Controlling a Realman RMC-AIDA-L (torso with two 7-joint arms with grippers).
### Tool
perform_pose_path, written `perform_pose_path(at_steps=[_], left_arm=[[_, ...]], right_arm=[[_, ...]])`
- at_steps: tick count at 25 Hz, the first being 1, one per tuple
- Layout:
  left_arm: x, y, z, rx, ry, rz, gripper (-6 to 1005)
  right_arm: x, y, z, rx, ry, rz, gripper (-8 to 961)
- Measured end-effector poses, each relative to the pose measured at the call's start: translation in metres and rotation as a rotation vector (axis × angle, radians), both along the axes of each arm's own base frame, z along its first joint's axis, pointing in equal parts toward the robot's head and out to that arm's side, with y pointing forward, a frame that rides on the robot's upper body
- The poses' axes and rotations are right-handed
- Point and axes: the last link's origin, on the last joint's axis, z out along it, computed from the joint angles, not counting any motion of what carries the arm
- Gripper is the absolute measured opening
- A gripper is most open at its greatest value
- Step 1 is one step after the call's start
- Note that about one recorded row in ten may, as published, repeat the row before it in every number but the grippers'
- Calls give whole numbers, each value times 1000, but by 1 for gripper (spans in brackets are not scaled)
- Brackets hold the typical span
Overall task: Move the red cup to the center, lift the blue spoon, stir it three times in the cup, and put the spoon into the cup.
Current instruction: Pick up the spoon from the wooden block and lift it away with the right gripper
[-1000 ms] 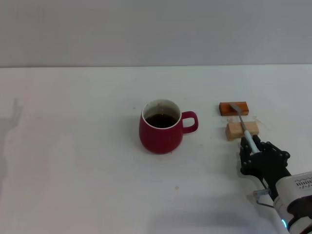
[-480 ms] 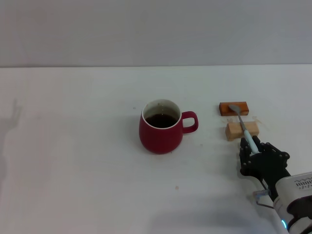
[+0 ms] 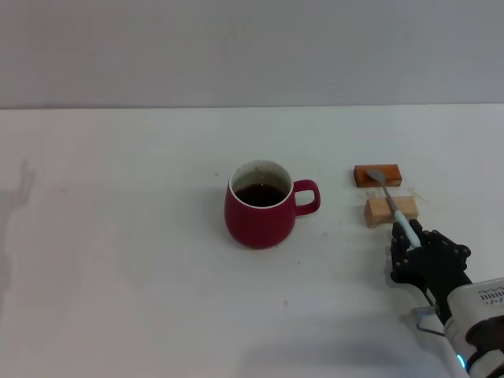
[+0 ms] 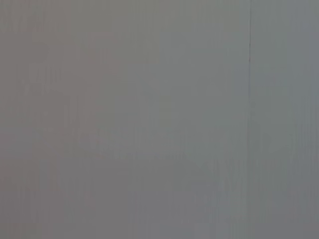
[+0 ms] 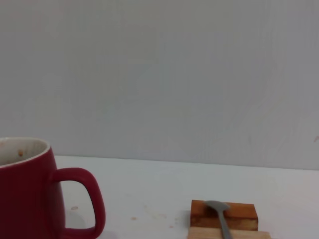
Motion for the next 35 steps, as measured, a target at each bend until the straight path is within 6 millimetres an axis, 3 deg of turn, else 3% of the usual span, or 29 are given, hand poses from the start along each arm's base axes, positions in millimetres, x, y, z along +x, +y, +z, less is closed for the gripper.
perform_pose_path(at_steps=[35], left_arm=[[-4,-4,3,15,-6,11,842]], right_arm=[[-2,3,0,0,1,3,159]])
